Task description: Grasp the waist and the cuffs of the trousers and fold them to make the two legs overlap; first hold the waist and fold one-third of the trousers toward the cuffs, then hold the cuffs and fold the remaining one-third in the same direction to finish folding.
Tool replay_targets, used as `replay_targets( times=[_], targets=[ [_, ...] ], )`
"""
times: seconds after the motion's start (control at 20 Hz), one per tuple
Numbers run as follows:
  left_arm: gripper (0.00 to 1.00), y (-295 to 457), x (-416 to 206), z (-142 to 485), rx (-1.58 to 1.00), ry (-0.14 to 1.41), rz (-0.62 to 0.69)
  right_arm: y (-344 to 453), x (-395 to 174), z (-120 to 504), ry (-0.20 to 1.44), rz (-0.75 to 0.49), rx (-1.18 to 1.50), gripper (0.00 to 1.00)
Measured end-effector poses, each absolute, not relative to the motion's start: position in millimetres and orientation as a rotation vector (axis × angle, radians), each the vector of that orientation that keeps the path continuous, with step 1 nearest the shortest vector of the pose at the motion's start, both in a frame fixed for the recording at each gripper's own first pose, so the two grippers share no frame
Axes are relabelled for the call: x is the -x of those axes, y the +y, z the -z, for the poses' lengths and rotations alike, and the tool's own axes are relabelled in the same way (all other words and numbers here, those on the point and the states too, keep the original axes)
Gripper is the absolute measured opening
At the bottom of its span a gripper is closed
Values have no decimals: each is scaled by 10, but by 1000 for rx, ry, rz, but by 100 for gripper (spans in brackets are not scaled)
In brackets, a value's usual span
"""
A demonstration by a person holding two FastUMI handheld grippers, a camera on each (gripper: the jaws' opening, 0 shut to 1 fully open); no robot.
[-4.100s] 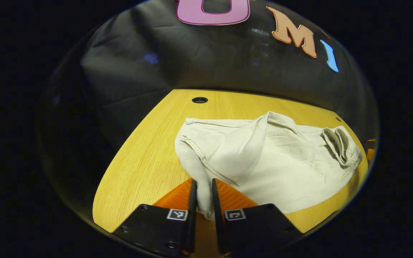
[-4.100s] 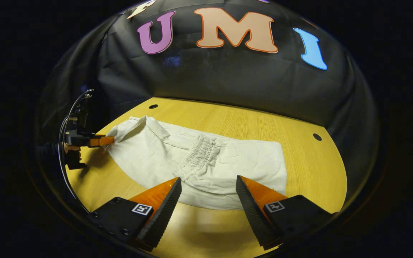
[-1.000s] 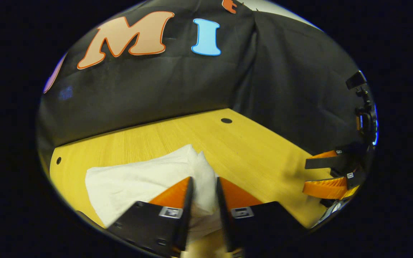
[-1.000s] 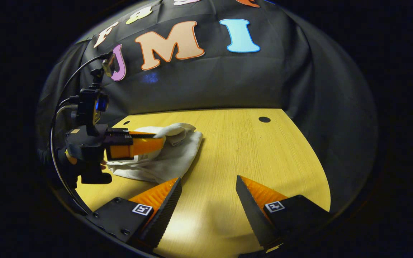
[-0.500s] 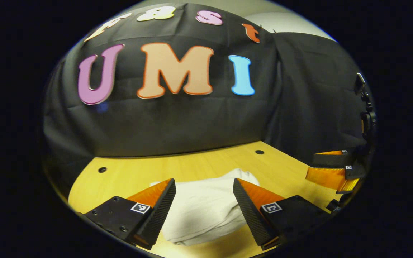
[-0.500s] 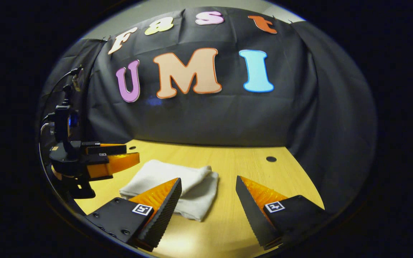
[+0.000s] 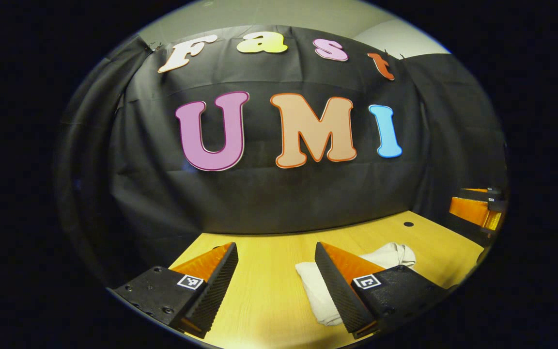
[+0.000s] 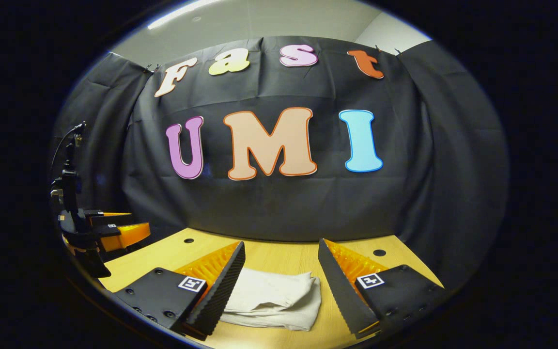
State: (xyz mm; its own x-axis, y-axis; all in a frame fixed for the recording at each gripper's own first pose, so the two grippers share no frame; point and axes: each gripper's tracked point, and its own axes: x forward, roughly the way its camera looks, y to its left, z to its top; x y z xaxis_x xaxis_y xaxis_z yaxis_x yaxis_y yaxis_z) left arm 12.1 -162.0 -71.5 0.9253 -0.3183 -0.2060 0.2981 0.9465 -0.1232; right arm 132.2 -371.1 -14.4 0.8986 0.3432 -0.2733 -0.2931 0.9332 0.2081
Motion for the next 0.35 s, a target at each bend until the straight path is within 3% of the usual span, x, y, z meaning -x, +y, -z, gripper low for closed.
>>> replay_targets(
  times=[0.05, 0.35],
  targets=[
    [96, -1568, -116, 688, 96, 219, 315, -3709, -1322, 135, 311, -326, -165, 94],
    [95, -1416, -113, 566, 88, 175, 310, -3779, -1246, -27, 279, -280, -153, 97]
  ],
)
